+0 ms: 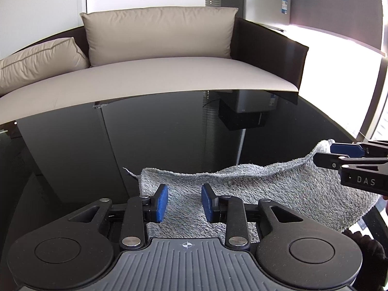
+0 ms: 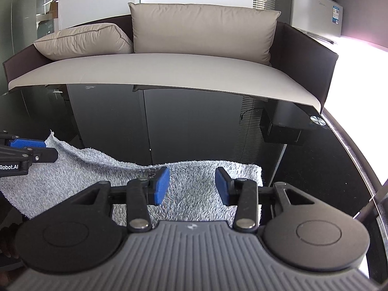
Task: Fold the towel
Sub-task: 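Lay the folded edge down and open both grippers, withdrawing them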
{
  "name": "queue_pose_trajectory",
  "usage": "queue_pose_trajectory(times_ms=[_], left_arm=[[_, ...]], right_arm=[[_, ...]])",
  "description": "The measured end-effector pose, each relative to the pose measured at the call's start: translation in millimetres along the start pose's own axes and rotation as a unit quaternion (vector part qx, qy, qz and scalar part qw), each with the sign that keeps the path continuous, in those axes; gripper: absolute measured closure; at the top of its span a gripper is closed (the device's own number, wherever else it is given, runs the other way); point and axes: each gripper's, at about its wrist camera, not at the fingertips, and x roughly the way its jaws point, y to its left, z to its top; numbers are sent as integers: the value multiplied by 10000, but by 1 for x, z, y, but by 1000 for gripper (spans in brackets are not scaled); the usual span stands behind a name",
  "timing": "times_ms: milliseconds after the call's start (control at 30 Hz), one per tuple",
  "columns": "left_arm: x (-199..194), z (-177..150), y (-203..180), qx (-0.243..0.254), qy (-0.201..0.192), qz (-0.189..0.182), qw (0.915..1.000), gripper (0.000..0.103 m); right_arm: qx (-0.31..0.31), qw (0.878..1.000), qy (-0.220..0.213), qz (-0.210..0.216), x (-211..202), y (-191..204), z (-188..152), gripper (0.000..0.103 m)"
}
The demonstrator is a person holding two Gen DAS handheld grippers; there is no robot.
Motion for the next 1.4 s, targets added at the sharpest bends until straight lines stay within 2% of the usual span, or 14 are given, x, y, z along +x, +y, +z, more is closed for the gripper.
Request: queue_pose_trajectory(times_ms=[100, 167, 400, 600, 800, 900, 967, 1033, 1067, 1100, 1133, 1200, 1267, 1400], left_arm=[[2, 1, -5, 44, 7, -45, 10000, 71], [3, 2, -8, 53, -7, -68, 10000, 71], [15, 10, -24, 207, -23, -269, 9994, 71], [24, 12, -25, 63, -35, -247, 9997, 68], [17, 11, -15, -6, -77, -115, 9999, 66], [7, 9, -1, -183, -98, -29, 9998, 53], [0, 7, 7, -324, -64, -83, 9994, 50], [-7, 4, 13, -438, -54, -128, 9989, 39], [-11, 2, 15, -474, -58, -108, 9988, 27], [-16, -1, 17, -490, -70, -79, 9987, 20], [-19, -2, 18, -488, -83, -68, 9988, 19], [-29, -6, 19, -430, -133, -43, 9990, 7], [-36, -11, 19, -392, -162, 33, 9991, 1], [-45, -19, 18, -328, -124, 30, 9994, 1]], right_arm=[[147, 9997, 133, -162, 4, -5, 0, 57], [279, 9994, 160, -92, 6, -7, 0, 57], [-111, 9998, 98, 112, 12, 15, 7, 54], [88, 9996, 251, -61, 26, 14, 10, 52], [191, 9995, 103, -239, 18, 6, 8, 48], [492, 9979, 40, -419, 9, -10, 5, 48], [764, 9958, 38, -498, 2, -23, 3, 48], [996, 9938, 90, -487, -4, -33, 0, 47], [1104, 9926, 124, -479, -6, -37, -2, 47], [1201, 9914, 159, -493, -10, -41, -4, 45], [1282, 9903, 192, -497, -13, -44, -7, 44], [1379, 9891, 208, -480, -21, -46, -11, 38], [1454, 9881, 208, -457, -30, -47, -16, 33], [1461, 9880, 212, -452, -43, -44, -25, 28]])
